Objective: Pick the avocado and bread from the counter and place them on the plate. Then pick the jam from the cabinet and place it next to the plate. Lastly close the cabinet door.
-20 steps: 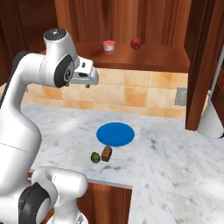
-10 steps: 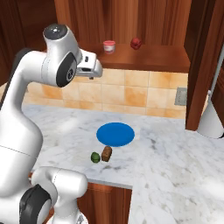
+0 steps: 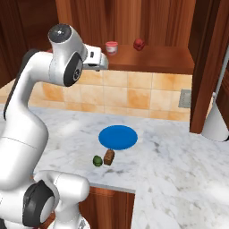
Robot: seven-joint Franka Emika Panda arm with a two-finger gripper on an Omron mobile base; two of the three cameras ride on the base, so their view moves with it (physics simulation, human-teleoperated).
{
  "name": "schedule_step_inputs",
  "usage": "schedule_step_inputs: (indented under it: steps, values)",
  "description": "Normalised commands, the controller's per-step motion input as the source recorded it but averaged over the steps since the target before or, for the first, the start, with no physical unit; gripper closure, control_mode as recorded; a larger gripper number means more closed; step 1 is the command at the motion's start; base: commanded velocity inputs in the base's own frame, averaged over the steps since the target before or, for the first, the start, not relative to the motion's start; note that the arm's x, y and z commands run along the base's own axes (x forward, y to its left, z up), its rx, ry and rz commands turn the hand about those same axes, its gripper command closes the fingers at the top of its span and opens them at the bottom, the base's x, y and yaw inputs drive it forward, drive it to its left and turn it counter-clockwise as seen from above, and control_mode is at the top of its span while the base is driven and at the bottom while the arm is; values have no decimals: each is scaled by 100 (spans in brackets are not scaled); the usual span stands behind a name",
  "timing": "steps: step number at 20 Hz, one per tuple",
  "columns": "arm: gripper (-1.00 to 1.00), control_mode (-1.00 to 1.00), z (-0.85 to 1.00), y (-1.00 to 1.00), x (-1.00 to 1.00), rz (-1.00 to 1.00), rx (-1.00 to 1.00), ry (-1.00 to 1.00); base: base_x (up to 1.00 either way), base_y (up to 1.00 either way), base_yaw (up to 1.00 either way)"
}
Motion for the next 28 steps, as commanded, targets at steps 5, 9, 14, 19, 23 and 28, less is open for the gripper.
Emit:
schedule_step_inputs:
  steps: [5, 9, 14, 19, 23, 28]
  values:
    - [-100, -100, 5, 0, 42, 0, -2, -7, 0, 0, 0]
    - [-100, -100, 7, -2, 42, 0, -1, -6, 0, 0, 0]
    - [-100, -100, 10, -8, 41, 0, 0, -1, 0, 0, 0]
    - [-100, -100, 10, -15, 40, -1, 0, 0, 0, 0, 0]
    - [-100, -100, 6, -18, 45, 0, 0, 0, 0, 0, 0]
    - [-100, -100, 5, -18, 48, 0, 0, 0, 0, 0, 0]
